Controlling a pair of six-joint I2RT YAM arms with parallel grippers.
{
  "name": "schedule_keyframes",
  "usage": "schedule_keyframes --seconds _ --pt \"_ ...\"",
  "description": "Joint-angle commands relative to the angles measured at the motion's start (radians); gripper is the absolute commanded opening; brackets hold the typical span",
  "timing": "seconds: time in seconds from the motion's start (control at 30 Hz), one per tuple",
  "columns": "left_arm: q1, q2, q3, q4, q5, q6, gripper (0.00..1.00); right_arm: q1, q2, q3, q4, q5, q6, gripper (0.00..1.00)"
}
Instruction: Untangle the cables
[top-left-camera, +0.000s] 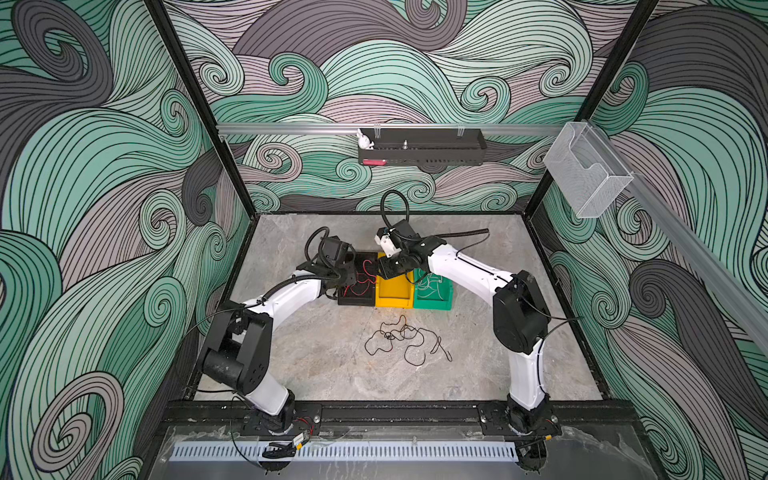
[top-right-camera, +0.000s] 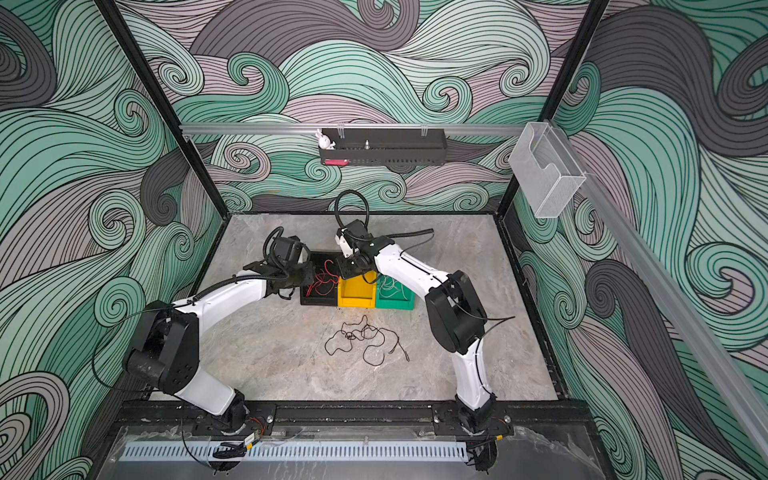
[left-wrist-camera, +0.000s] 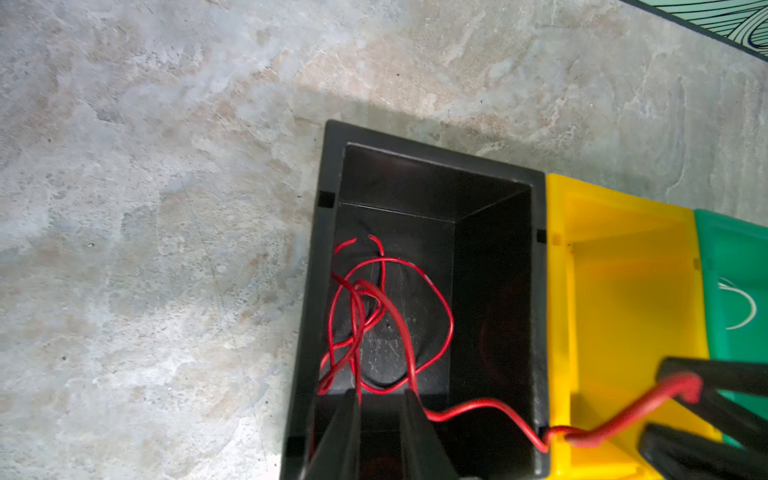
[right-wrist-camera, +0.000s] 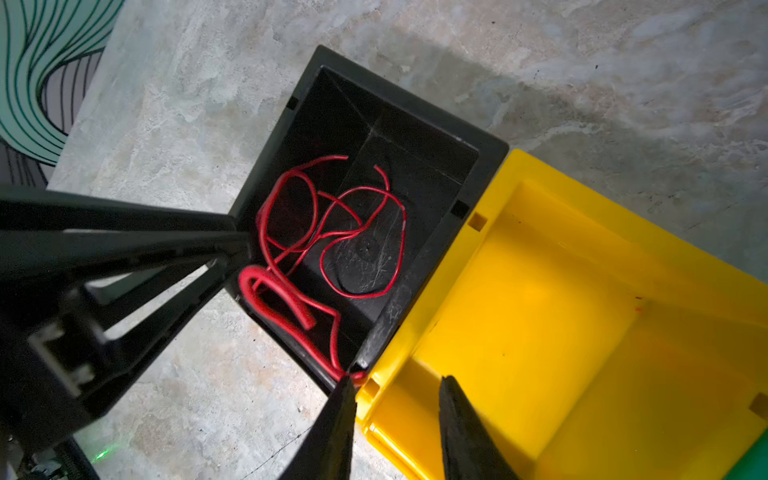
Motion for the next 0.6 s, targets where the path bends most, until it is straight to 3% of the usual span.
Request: schedule_keyframes --seconds 0.0,0.2,0.57 --pt "0.022 -0.015 0.003 -0.001 0.011 0.004 0.21 -0.003 -0.047 -0.059 0.102 -0.095 0.01 0.36" --pt "0.037 -0.003 0.01 0.012 0.052 0.008 0.21 0.003 -0.044 -0.123 0.226 -0.157 -0.003 0.36" --pt "0.066 -0.029 -0.004 0.024 0.122 0.012 0.22 0.002 0.029 -0.06 0.196 -0.129 -0.065 0.32"
